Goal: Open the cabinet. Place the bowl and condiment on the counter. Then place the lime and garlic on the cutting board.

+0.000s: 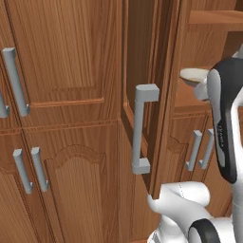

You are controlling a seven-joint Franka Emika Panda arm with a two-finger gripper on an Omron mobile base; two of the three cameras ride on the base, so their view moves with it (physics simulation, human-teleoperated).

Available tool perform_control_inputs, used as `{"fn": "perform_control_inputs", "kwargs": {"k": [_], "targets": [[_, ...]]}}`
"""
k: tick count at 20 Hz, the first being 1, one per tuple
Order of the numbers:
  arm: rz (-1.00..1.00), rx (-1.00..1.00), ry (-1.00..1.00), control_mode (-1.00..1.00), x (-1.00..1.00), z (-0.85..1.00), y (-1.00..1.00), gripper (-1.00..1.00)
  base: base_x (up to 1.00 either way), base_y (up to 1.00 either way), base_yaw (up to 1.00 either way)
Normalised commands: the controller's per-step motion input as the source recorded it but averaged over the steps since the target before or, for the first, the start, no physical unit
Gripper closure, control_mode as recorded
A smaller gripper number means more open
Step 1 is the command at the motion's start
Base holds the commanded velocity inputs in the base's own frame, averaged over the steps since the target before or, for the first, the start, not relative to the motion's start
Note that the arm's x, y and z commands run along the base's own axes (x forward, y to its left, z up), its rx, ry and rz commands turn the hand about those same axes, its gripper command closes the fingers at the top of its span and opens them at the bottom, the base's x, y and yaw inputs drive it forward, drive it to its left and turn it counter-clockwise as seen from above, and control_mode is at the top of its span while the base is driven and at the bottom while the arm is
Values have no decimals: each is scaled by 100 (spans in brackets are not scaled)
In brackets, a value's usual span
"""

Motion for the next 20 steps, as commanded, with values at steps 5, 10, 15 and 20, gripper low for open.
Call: {"fn": "perform_control_inputs", "kwargs": {"k": [5,10,15,20], "targets": [[-3,18,-13,-100,37,-5,50,-100,0,0,0],[-6,13,-4,-100,43,0,26,-100,0,0,0],[-7,11,-3,-100,35,9,-8,-100,0,0,0],[-5,3,0,-100,15,12,-35,-100,0,0,0]]}}
